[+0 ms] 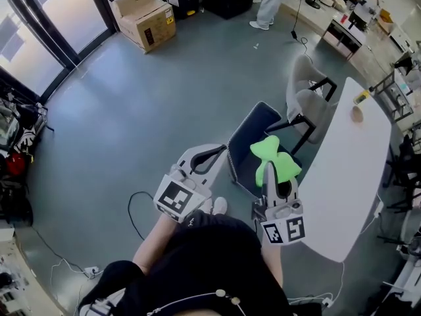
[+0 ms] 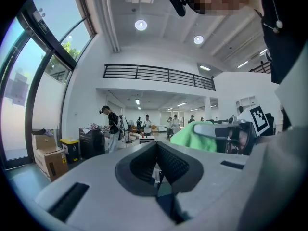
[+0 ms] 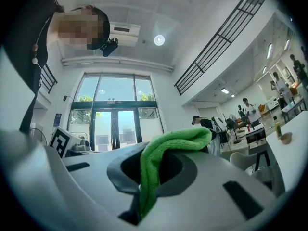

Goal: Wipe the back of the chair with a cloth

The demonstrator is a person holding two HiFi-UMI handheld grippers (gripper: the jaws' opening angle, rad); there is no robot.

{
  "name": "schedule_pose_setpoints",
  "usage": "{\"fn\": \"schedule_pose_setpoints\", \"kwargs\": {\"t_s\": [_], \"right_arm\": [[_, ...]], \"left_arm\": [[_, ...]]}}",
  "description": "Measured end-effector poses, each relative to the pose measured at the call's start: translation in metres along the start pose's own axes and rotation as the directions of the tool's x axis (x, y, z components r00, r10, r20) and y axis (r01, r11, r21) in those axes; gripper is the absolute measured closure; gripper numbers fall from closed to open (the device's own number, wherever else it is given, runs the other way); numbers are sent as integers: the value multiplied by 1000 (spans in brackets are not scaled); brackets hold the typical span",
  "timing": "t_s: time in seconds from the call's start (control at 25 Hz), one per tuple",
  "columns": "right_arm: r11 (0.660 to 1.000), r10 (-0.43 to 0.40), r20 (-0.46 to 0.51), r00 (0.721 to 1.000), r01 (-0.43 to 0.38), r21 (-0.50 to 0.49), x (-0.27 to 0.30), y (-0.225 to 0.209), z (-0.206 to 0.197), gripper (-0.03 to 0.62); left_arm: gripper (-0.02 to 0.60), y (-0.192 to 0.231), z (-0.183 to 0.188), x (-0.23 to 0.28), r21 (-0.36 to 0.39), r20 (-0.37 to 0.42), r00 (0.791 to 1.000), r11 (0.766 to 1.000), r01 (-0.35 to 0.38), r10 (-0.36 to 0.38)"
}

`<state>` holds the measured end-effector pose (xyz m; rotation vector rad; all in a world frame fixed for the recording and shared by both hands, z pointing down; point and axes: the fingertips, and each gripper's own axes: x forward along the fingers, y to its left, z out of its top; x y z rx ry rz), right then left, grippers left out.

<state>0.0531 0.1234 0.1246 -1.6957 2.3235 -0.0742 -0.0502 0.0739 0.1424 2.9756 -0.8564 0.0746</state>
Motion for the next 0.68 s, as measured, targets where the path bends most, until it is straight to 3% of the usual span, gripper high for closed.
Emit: {"fn": "schedule_pose_setpoints", "kwargs": {"t_s": [0.68], "right_arm": [[1000, -11, 5, 1000, 11, -5, -1, -13, 7, 575]], "left_arm": [[583, 7, 1, 1, -42, 22, 1000, 999, -8, 8]]}}
